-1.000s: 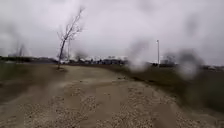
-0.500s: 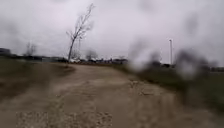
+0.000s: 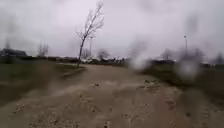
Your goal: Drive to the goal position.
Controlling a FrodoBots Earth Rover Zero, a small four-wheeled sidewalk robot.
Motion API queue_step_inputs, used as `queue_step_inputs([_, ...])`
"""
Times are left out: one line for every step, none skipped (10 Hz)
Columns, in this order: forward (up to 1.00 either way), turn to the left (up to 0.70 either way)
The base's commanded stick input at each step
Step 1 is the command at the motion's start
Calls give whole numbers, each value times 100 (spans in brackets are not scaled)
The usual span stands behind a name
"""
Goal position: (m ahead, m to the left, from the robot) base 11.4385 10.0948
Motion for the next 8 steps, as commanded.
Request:
queue_step_inputs([100, 0])
queue_step_inputs([100, 0])
queue_step_inputs([100, 0])
queue_step_inputs([100, 0])
queue_step_inputs([100, 0])
queue_step_inputs([100, 0])
queue_step_inputs([100, 0])
queue_step_inputs([100, 0])
